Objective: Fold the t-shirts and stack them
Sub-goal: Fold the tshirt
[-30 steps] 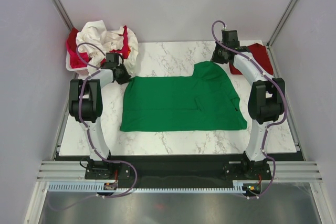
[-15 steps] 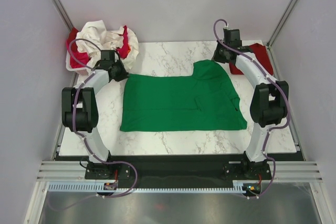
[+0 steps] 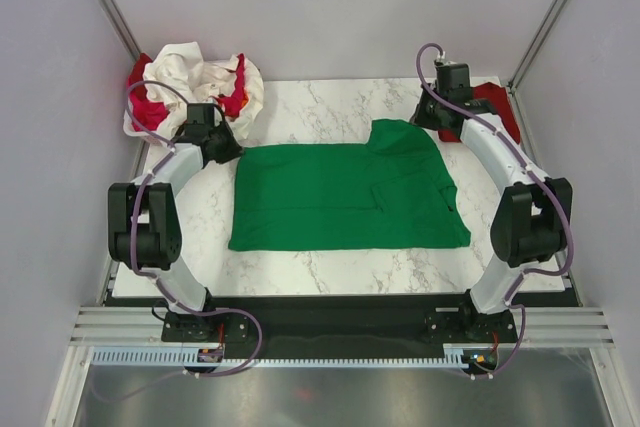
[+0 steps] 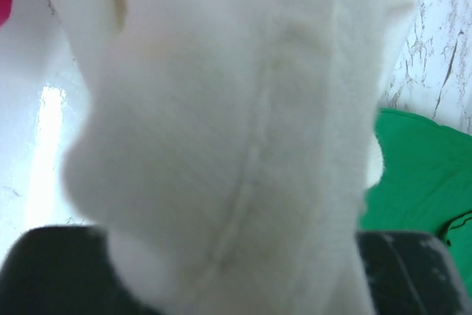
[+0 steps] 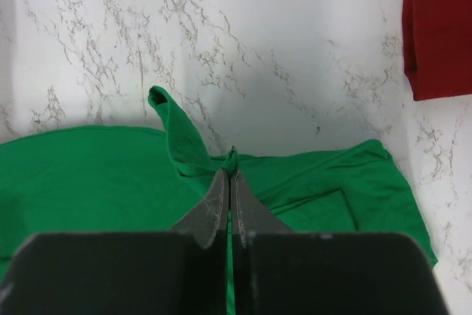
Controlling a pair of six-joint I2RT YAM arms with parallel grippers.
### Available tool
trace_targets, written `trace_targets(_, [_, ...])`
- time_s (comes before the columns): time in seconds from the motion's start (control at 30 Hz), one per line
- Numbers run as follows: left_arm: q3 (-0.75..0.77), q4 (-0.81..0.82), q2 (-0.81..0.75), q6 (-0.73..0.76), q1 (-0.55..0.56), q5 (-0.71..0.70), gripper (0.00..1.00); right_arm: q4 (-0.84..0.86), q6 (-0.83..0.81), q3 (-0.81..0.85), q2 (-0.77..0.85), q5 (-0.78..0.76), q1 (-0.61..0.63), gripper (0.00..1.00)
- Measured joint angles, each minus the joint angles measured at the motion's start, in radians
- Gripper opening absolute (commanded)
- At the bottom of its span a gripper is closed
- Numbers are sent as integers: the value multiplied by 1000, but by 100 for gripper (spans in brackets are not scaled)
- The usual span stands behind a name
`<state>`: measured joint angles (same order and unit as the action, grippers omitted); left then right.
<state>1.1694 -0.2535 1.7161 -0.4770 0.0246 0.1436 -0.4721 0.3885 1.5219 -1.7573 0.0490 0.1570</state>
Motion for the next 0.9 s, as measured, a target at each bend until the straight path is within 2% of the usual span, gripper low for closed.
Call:
trace_targets(0.13, [-17,2,-6,-1,0,21,11,0,0,-41,24,0,0,0])
trace_targets(0.33, [-60,1,-31,-5,0,27,29,-11,-3,-76,50,0,0,0])
trace_targets(0.47, [-84,1,-80,-5,0,27,36,-8,-4,-89,65,3,0,0])
trace_targets(0.6, [-127,8,-146,-6,0,27,62,-10,-5,-121,87,3,0,0])
trace_targets(0.63, [-140,10,-158,-4,1,26,65,-10,-5,-129,92,3,0,0])
trace_targets(0.73, [-192,15,-192,-8,4,15,69,-12,-7,-143,101,3,0,0])
trace_targets(0.9, [-232,0,-204,-8,6,-45,67,-10,-11,-151,108,3,0,0])
